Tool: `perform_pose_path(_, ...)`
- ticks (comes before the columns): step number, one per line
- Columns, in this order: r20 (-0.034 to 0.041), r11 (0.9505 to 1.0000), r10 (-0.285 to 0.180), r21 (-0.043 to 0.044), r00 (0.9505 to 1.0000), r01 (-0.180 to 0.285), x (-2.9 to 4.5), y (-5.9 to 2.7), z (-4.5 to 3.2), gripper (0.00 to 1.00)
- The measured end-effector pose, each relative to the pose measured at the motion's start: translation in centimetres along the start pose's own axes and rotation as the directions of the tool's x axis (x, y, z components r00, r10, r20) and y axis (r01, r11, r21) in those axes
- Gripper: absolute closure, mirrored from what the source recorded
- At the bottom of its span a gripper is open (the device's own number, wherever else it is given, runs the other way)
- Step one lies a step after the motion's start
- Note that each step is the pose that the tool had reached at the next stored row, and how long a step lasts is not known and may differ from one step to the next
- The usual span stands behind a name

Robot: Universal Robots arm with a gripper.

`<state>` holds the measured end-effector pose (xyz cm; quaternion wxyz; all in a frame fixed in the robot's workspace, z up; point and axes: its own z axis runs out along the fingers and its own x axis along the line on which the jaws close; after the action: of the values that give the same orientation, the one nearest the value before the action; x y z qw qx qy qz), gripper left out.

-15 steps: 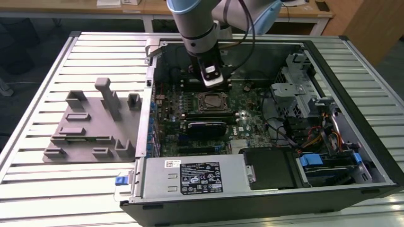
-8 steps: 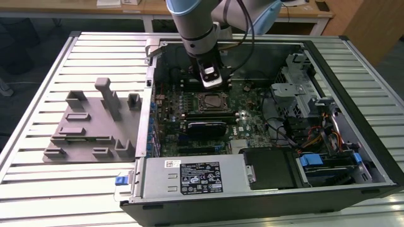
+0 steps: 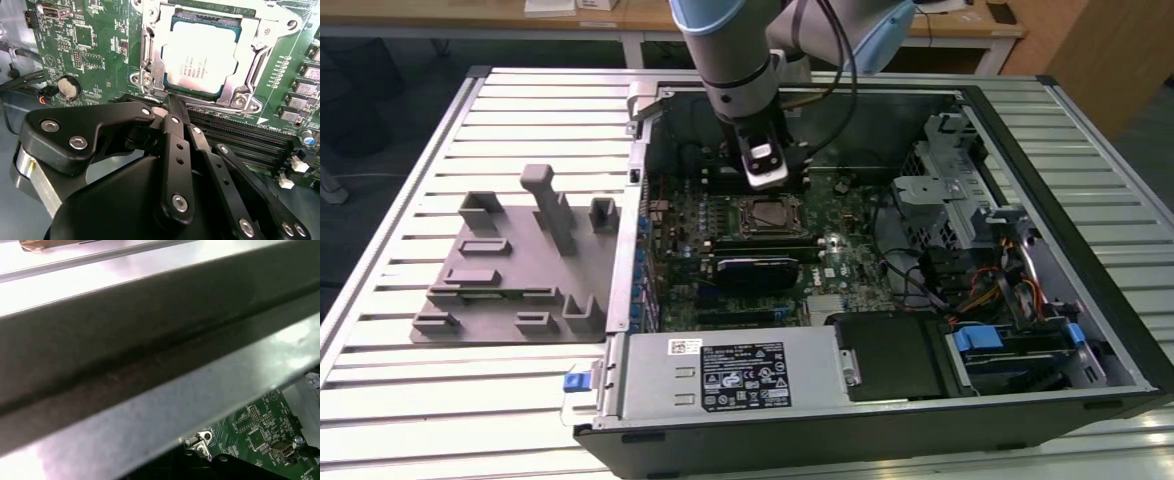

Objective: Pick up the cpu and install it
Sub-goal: 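Install the first cpu locking lever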

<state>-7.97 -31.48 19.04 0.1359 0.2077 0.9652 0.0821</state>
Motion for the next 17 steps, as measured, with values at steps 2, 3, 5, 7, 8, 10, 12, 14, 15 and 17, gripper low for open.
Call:
perform_pose_path(2, 0.0007, 1.0000, 0.003, 0.0008, 1.0000, -0.003, 0.01, -0.01, 0.06, 0.89)
perform_pose_path(3, 0.0011, 1.0000, 0.005, 0.0011, 1.0000, -0.005, 0.01, -0.01, 0.08, 0.89)
perform_pose_path(5, 0.0016, 1.0000, 0.006, 0.0014, 1.0000, -0.006, 0.01, -0.01, 0.09, 0.89)
perform_pose_path(7, 0.0017, 1.0000, 0.006, 0.0016, 1.0000, -0.006, 0.01, -0.01, 0.09, 0.89)
perform_pose_path(8, 0.0017, 1.0000, 0.006, 0.0016, 1.0000, -0.006, 0.01, -0.01, 0.09, 0.89)
perform_pose_path(10, 0.0017, 1.0000, 0.006, 0.0018, 1.0000, -0.006, 0.00, 0.00, 0.07, 0.89)
perform_pose_path(12, 0.0021, 1.0000, 0.006, 0.0004, 1.0000, -0.006, -0.04, 0.06, -0.09, 0.89)
perform_pose_path(14, 0.0017, 1.0000, 0.006, 0.0016, 1.0000, -0.006, -0.10, 0.10, -0.37, 0.89)
perform_pose_path(15, 0.0018, 1.0000, 0.006, 0.0014, 1.0000, -0.006, -0.13, 0.13, -0.49, 0.89)
perform_pose_path(17, 0.0019, 1.0000, 0.006, 0.0015, 1.0000, -0.006, -0.14, 0.18, -0.58, 0.89)
